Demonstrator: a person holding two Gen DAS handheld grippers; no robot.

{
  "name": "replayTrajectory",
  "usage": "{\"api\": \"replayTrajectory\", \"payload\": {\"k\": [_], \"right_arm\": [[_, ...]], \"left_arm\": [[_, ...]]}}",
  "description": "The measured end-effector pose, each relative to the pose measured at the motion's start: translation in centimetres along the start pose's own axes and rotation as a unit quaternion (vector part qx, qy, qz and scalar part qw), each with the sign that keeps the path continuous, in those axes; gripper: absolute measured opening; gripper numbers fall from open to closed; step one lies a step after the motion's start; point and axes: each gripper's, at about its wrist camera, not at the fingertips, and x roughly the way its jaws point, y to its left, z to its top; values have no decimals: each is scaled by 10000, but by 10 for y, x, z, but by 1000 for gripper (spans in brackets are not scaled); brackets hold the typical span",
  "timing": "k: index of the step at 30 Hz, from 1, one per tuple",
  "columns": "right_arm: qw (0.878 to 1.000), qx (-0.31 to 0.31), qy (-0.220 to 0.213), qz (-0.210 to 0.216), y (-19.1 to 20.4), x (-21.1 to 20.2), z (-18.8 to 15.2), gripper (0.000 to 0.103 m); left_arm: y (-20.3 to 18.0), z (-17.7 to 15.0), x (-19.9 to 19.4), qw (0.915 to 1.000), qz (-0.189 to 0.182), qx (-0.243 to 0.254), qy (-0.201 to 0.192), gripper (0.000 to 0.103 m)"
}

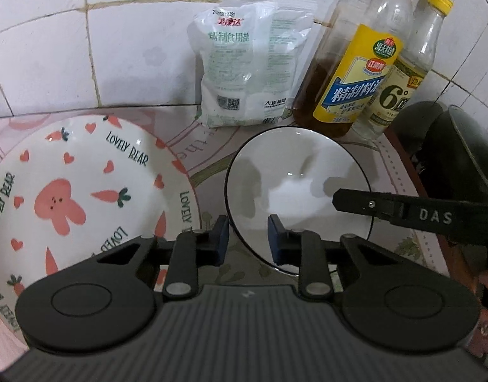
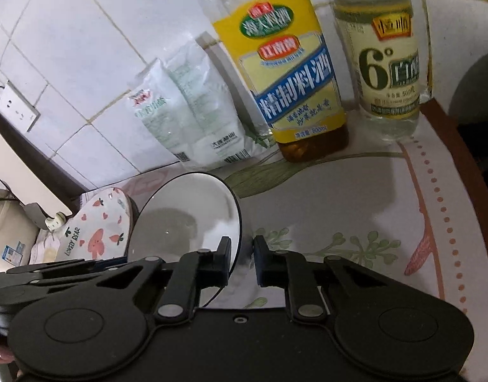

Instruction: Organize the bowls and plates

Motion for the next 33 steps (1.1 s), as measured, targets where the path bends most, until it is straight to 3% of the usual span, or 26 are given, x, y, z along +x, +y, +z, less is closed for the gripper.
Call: {"api": "replayTrajectory", "payload": {"k": [16, 23, 33], "right_arm": [[9981, -195, -532, 251, 44, -94, -14, 19], [9963, -462, -691, 208, 67, -129, -30, 19], [9955, -616, -628, 347, 83, -140, -52, 19]], "left_arm": [[-12, -20, -115, 9971, -299, 23, -697, 25], [-22, -45, -152, 9972, -368, -22, -657, 25], [-10, -76, -171, 9983, -414, -170, -384, 25]]}}
